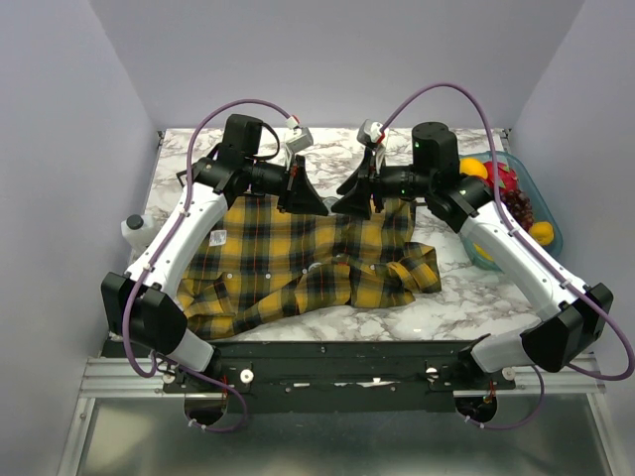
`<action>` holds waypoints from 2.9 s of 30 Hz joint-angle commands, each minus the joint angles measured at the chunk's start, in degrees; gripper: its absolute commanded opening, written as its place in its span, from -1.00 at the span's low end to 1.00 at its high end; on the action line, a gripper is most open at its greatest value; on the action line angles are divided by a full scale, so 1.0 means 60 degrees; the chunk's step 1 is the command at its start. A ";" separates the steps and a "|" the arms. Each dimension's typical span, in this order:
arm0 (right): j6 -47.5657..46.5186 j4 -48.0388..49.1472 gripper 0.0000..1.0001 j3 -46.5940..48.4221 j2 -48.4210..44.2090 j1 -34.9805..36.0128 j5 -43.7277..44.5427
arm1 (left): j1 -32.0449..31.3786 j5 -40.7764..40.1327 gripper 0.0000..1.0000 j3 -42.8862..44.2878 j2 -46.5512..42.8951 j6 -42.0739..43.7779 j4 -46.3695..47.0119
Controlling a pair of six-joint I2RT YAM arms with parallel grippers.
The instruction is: Remove the brooch from the garment
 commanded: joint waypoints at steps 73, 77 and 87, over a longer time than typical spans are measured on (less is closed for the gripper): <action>0.2459 0.0498 0.12 -0.0203 0.0517 -0.1138 0.2094 | 0.0034 -0.0810 -1.00 0.0541 -0.0101 0.2463 -0.1897; 0.1423 0.0925 0.34 -0.0774 -0.0024 -0.1138 -0.0384 | 0.0107 -0.2112 -1.00 0.0672 -0.0028 0.2754 -0.2013; -0.1100 -0.0349 0.69 -0.2181 -0.1753 -0.1138 0.1473 | 0.0430 -0.8685 -1.00 0.0512 -0.0175 0.5360 -0.2966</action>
